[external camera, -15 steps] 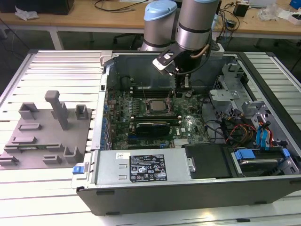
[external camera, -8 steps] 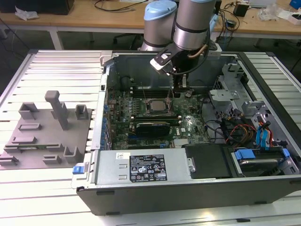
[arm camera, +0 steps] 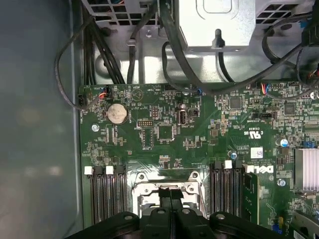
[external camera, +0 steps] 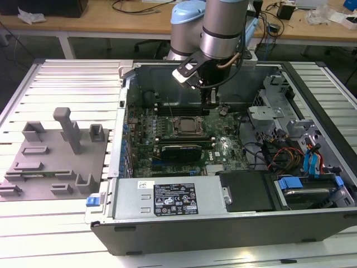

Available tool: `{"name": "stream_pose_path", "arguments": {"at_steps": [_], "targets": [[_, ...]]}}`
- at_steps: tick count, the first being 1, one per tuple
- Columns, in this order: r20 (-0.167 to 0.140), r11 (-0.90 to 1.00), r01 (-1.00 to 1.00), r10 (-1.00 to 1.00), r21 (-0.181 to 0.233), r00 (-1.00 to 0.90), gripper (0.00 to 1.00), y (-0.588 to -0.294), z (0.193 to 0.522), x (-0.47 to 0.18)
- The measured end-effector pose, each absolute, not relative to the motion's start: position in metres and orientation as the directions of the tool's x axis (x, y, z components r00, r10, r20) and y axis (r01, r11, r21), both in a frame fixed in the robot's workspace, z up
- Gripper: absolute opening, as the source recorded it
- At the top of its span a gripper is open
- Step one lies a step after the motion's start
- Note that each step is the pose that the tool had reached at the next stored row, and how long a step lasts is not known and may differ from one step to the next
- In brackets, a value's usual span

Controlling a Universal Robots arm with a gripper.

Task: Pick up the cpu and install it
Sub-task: 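Close the cpu cover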

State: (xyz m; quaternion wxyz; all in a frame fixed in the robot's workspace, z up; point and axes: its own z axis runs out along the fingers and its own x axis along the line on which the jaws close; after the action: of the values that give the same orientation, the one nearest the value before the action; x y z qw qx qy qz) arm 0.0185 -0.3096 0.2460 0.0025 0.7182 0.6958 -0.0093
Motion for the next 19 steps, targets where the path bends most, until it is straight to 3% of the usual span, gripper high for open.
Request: {"name": "stream_pose_path", "arguments": {"at_steps": [3, 19], "targets": [[-0.018, -0.032, 0.999, 0.999, -0.032, 0.031, 0.11, -0.310, 0.246, 0.019], [-0.018, -0.023, 0.999, 1.000, -0.033, 0.023, 0.11, -0.311, 0.240, -0.004]]}}
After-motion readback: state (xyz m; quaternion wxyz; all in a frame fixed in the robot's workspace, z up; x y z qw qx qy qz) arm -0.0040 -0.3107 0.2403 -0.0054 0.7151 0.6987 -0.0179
